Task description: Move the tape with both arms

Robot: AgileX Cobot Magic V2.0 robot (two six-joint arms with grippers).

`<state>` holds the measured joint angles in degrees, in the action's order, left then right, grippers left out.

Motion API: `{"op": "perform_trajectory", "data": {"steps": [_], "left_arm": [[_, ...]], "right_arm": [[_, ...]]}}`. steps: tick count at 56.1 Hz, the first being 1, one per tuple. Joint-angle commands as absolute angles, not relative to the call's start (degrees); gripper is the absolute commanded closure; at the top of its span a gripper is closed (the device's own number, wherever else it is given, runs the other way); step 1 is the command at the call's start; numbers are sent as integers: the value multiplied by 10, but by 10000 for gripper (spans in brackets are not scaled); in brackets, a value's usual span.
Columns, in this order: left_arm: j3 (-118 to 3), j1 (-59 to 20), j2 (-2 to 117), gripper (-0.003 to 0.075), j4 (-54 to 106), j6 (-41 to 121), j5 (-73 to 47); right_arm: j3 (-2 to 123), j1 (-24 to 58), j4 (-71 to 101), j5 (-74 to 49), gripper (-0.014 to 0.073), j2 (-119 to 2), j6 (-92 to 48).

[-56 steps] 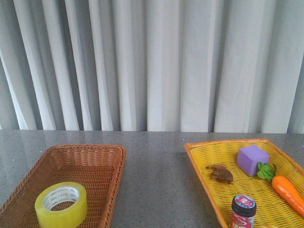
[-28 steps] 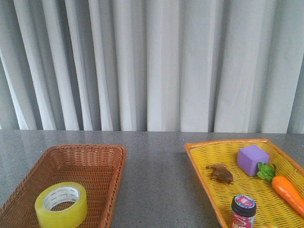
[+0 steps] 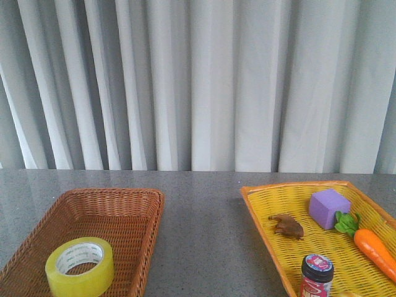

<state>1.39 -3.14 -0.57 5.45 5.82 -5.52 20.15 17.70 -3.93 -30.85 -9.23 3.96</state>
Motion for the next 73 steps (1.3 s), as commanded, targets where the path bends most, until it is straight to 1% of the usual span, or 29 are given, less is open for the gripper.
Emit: {"op": "perform_trajectory", "data": {"steps": [1,42,47,53,58,66,73], "left_arm": [[9,-30,-14,726,54,51,-11],[9,-30,-14,726,54,51,-11],[9,-30,-14,726,54,51,-11],[9,-30,-14,726,54,51,-11],[9,-30,-14,726,54,51,-11],[9,-30,-14,726,53,51,-11],[8,-30,-14,726,54,51,-11]], "right_arm": [[215,174,-44,-268,598,-100,40],[213,174,-39,-268,598,-92,39],[182,174,-57,-244,598,-64,7],[105,174,-64,-207,598,-18,-16],[50,174,-65,-184,598,14,33],[10,171,-70,-138,598,11,99],[-8,119,-71,-74,598,11,100]]}}
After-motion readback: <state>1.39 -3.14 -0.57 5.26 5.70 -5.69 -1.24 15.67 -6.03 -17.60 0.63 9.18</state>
